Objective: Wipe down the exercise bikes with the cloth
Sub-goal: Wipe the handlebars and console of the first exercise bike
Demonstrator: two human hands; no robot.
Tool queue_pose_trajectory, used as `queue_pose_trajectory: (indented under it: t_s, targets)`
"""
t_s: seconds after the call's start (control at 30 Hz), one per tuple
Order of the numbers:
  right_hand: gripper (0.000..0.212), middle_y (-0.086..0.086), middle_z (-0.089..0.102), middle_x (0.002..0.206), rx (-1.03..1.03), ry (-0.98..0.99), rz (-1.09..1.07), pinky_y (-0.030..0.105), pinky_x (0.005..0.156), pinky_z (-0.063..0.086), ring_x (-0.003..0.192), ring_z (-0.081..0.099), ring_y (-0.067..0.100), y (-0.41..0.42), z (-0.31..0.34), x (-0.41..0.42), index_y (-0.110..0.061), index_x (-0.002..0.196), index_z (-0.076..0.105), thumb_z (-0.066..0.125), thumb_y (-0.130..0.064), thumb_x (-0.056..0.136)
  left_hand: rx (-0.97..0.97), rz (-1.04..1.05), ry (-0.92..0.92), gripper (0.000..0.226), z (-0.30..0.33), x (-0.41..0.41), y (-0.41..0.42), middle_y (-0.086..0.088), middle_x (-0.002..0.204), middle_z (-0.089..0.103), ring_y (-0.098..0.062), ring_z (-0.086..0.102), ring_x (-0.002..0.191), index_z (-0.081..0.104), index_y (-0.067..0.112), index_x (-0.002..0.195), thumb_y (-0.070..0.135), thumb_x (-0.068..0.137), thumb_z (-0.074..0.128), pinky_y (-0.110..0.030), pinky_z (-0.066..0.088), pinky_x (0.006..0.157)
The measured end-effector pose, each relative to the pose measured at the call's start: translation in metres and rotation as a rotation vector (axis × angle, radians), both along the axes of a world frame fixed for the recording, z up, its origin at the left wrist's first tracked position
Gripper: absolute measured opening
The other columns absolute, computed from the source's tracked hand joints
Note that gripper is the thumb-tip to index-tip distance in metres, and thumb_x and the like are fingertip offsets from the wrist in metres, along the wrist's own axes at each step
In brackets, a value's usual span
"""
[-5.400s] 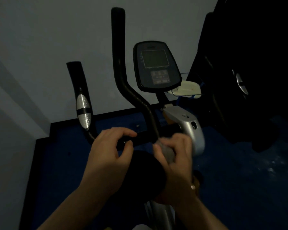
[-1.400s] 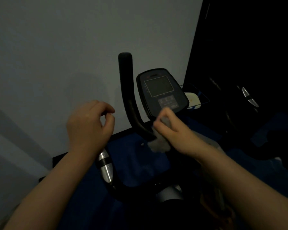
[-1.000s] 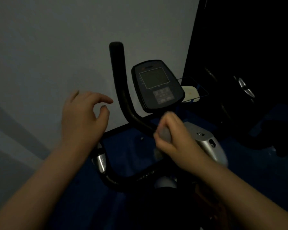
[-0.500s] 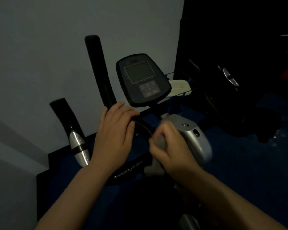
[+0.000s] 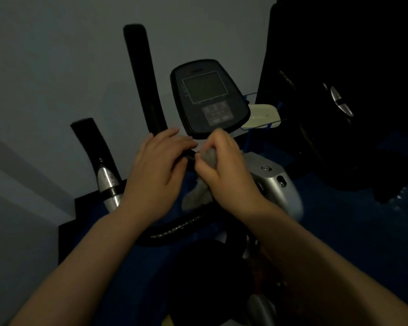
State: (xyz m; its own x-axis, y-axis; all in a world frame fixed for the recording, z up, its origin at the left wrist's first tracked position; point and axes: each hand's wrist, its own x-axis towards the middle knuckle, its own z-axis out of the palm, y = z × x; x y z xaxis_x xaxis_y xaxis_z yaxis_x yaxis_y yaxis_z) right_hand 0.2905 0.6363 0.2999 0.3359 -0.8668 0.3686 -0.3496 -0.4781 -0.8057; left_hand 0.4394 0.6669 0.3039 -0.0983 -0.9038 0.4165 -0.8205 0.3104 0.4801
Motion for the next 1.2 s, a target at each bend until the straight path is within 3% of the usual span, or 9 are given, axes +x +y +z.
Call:
queue_pose_trajectory:
  t_s: [0.1,0.2,0.37,0.47,0.6,0.8,0.93,1.0,1.2]
  targets:
    - [0.012,0.001,0.052,0.089,0.147,-0.058,-0.006,0.023,0.067,0.047,0.081,0.054,0.014,0.027,-0.011,-0.027,-0.018,0.087,0.045,0.056,-0.021,0.09,-0.08,0.039,0.225,0.033,0.018,0.013,0.007,0.012,0.128,0.053,-0.001,0.043,0.126,0.057,0.023,0.121,0.013,0.093,0.045,-0.019,0.03,0.111]
    - [0.018,0.002,0.05,0.083,0.089,-0.017,-0.003,0.014,0.06,0.041,0.071,0.05,0.007,0.019,-0.009,-0.02,-0.023,0.081,0.042,0.056,-0.017,0.09,-0.261,0.169,0.132,0.028,0.033,0.042,0.007,0.009,0.124,0.054,0.002,0.044,0.117,0.061,0.016,0.116,0.008,0.092,0.047,-0.01,0.029,0.103]
    - [0.014,0.003,0.047,0.086,0.03,0.013,0.09,0.031,0.067,0.04,0.081,0.048,0.017,-0.036,0.022,0.046,-0.016,0.085,0.04,0.051,-0.02,0.094,-0.271,0.299,-0.093,0.029,0.042,0.087,-0.02,-0.005,0.119,0.062,-0.019,0.052,0.111,0.064,0.011,0.111,0.008,0.086,0.05,-0.023,0.032,0.094]
    - [0.017,0.003,0.052,0.087,-0.012,0.027,0.063,0.035,0.069,0.046,0.082,0.053,0.018,-0.02,0.009,0.023,-0.021,0.086,0.04,0.051,-0.034,0.092,-0.177,0.37,-0.068,0.024,0.04,0.097,-0.029,-0.003,0.109,0.063,-0.022,0.055,0.1,0.064,0.016,0.108,0.011,0.088,0.051,-0.025,0.037,0.084]
    - [0.019,0.002,0.051,0.084,-0.024,0.092,0.112,0.027,0.065,0.041,0.076,0.051,0.014,-0.034,0.018,0.042,-0.02,0.084,0.04,0.051,-0.032,0.094,-0.17,0.527,0.118,0.017,0.031,0.087,-0.033,0.007,0.089,0.061,-0.011,0.051,0.072,0.066,0.023,0.098,0.015,0.09,0.053,-0.027,0.038,0.067]
    - [0.022,0.001,0.049,0.088,0.182,-0.172,0.02,0.004,0.053,0.039,0.072,0.048,0.002,-0.064,0.05,0.095,-0.013,0.096,0.037,0.052,-0.03,0.095,-0.165,0.59,0.223,0.025,0.029,0.085,-0.036,0.008,0.093,0.066,-0.01,0.057,0.081,0.062,0.024,0.109,0.017,0.096,0.042,-0.026,0.04,0.067]
    - [0.026,0.004,0.053,0.089,0.23,-0.061,0.087,0.01,0.057,0.046,0.069,0.054,-0.003,-0.041,0.03,0.062,-0.015,0.097,0.034,0.058,-0.026,0.091,-0.206,0.583,0.25,0.024,0.028,0.083,-0.035,0.005,0.09,0.066,-0.016,0.06,0.08,0.061,0.02,0.107,0.012,0.095,0.043,-0.031,0.045,0.065]
    - [0.028,0.01,0.054,0.092,0.188,-0.06,0.096,0.013,0.059,0.047,0.075,0.055,0.005,-0.052,0.035,0.07,-0.014,0.098,0.034,0.058,-0.026,0.091,-0.227,0.583,0.237,0.024,0.027,0.084,-0.036,0.004,0.089,0.066,-0.017,0.06,0.077,0.062,0.018,0.106,0.009,0.094,0.044,-0.029,0.043,0.063]
    - [0.035,0.0,0.049,0.096,0.021,-0.166,-0.052,0.009,0.064,0.044,0.086,0.053,0.008,-0.057,0.051,0.087,-0.023,0.097,0.033,0.066,-0.025,0.086,-0.234,0.574,0.249,0.025,0.026,0.084,-0.035,0.007,0.084,0.064,-0.009,0.054,0.069,0.064,0.017,0.104,0.004,0.091,0.048,-0.01,0.03,0.054]
